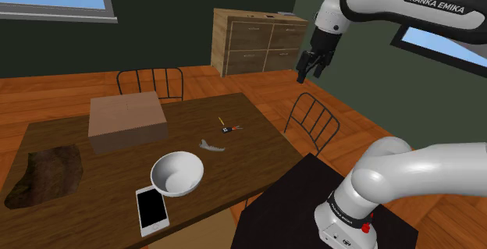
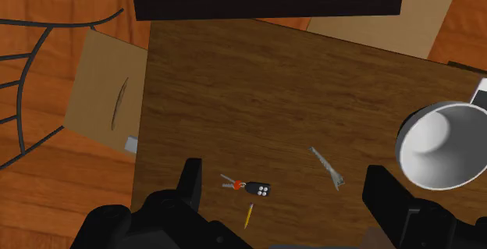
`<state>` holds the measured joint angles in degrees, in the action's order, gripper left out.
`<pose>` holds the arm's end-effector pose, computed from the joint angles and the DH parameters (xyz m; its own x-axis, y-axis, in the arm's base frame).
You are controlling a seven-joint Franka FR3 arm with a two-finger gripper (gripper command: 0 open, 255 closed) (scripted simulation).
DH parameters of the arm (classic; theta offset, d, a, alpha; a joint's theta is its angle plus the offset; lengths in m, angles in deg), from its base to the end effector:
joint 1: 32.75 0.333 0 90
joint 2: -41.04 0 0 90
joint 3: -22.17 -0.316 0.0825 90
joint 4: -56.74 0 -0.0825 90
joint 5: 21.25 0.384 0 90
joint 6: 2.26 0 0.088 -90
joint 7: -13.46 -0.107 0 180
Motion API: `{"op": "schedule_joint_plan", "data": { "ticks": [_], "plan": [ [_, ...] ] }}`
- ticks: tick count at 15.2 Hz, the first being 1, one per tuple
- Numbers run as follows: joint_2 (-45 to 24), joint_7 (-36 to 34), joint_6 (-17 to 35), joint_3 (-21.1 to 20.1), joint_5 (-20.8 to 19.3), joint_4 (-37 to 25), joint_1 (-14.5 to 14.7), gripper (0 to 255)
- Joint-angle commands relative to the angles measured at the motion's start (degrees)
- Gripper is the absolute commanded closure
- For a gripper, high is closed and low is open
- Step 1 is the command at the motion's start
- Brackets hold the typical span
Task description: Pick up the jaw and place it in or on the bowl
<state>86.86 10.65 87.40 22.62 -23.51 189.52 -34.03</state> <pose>0.3026 -0.0142 0.6125 0.9958 -0.0772 0.0487 -0.0788 -0.9964 0.0314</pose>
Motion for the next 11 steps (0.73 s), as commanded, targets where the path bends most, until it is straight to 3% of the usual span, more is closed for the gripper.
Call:
{"op": "schedule_joint_plan", "data": {
  "ticks": [1, 11],
  "plan": [
    [0.0, 0.0, 0.0, 0.0, 0.0, 0.0, 0.0, 0],
    [-19.62, 7.06, 13.01, 0.77, 0.03, -1.35, 3.3, 0]
  ]
}}
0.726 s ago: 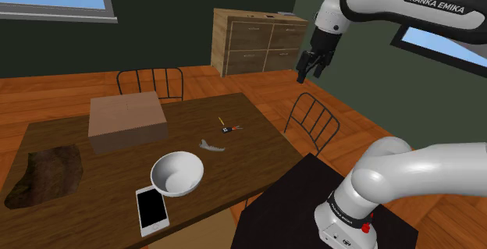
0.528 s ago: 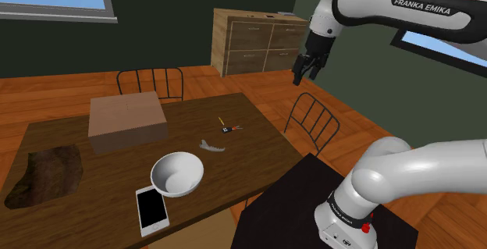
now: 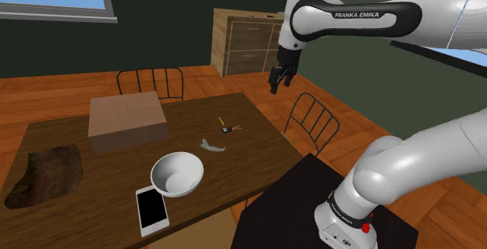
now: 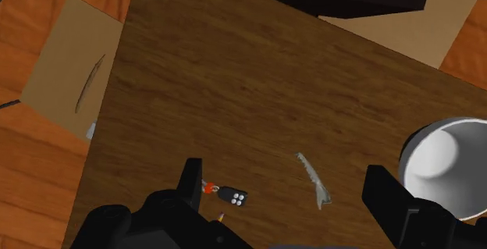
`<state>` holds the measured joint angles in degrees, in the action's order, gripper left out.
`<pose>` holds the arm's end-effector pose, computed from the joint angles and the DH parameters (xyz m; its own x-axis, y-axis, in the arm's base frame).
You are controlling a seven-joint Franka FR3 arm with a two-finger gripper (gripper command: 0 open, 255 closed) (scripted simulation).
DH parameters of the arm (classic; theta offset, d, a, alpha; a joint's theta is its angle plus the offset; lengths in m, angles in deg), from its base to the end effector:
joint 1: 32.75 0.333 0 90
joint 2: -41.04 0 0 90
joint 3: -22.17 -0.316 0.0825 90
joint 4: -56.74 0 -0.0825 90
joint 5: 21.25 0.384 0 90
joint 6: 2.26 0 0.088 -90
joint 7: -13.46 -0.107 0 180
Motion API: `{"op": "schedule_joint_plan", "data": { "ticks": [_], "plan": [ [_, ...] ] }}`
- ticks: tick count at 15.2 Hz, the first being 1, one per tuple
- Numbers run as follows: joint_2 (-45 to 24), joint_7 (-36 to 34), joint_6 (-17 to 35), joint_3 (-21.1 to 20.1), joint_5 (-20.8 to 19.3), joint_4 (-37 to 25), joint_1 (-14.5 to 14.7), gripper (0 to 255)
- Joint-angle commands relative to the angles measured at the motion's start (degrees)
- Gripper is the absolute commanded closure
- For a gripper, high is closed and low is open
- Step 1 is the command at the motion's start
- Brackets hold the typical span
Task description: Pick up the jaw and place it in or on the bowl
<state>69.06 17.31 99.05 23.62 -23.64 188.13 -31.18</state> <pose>0.4012 -0.0040 0.5321 0.9960 0.0807 -0.0380 0.0818 -0.9963 0.0262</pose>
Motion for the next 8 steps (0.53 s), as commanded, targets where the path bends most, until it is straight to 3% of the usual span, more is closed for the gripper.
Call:
{"op": "schedule_joint_plan", "data": {
  "ticks": [1, 8],
  "plan": [
    [-3.93, 1.09, 2.46, -0.24, 0.2, -0.45, 0.76, 0],
    [-19.08, 5.77, 8.89, -0.8, 0.51, -5.47, 2.62, 0]
  ]
}}
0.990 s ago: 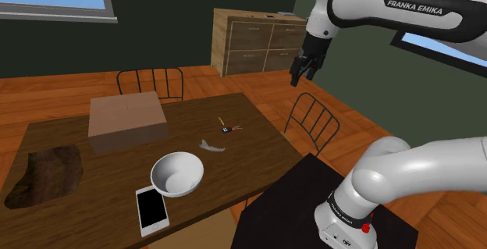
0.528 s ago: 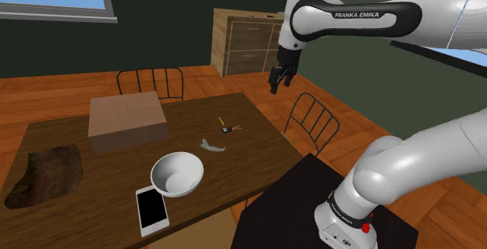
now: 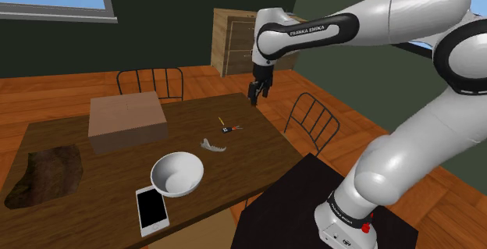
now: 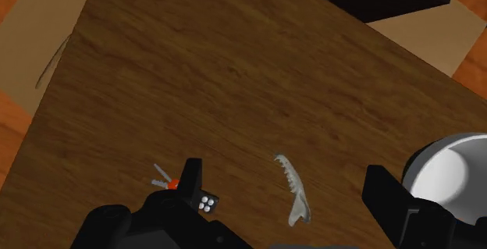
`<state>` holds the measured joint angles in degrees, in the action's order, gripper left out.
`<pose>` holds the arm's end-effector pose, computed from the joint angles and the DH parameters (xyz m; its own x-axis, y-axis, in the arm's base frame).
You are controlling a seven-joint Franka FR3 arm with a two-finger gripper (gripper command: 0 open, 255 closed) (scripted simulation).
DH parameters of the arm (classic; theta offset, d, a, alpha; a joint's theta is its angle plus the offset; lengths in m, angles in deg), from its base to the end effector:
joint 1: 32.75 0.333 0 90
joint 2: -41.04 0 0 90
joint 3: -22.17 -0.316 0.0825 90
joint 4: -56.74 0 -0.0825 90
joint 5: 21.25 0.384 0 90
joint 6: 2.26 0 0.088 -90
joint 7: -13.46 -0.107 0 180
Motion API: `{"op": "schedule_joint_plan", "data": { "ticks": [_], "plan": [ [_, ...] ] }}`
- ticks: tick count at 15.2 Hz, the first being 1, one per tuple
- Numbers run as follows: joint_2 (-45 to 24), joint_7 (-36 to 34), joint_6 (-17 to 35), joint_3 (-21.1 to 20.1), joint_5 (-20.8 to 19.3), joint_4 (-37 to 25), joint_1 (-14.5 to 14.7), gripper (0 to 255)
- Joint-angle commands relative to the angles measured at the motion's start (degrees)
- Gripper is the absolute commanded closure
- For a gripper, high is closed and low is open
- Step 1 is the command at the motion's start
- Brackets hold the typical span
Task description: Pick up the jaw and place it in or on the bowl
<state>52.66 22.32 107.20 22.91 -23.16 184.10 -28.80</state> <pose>0.4741 0.0240 0.4507 0.9690 0.2201 -0.1125 0.2226 -0.9749 0.0102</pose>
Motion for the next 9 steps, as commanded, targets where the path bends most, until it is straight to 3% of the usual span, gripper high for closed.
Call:
{"op": "schedule_joint_plan", "data": {
  "ticks": [1, 9],
  "plan": [
    [-4.88, 1.38, 1.46, -0.23, 0.05, -2.38, 0.47, 0],
    [-22.39, 5.86, 5.43, -1.93, -0.28, -11.72, 2.17, 0]
  ]
}}
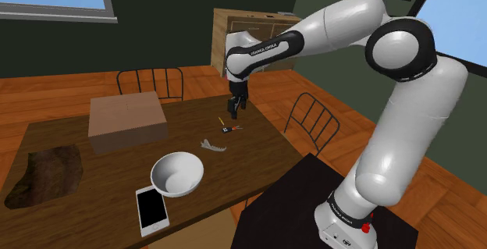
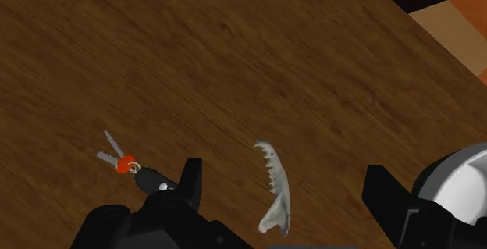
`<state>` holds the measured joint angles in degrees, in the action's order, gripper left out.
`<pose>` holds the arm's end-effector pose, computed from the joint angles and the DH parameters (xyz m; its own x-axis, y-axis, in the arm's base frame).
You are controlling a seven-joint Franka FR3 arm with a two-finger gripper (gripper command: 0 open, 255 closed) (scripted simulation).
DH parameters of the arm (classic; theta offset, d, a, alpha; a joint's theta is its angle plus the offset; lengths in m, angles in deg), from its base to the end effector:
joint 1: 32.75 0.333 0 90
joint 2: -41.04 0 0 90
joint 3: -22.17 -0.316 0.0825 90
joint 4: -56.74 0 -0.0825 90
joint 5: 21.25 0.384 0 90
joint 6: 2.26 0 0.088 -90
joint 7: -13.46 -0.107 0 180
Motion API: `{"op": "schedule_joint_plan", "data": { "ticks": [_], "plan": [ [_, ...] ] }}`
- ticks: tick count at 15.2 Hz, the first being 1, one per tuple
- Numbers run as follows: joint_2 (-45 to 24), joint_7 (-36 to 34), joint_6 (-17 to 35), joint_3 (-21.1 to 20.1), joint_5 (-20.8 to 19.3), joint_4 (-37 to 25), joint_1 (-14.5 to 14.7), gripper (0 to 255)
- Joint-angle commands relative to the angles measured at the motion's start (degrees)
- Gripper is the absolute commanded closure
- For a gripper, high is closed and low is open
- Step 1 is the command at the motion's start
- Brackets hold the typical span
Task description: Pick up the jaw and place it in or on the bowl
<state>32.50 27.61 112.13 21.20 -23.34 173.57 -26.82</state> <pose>0.5517 0.0644 0.3565 0.9086 0.3711 -0.1915 0.3743 -0.9271 -0.0202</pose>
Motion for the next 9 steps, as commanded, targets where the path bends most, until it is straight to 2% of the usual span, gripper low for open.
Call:
{"op": "schedule_joint_plan", "data": {
  "ticks": [1, 9],
  "plan": [
    [-4.41, 1.06, 0.77, -0.47, -0.23, -2.57, 0.41, 0],
    [-21.92, 4.59, 1.13, -2.36, -1.86, -15.49, 2.5, 0]
  ]
}}
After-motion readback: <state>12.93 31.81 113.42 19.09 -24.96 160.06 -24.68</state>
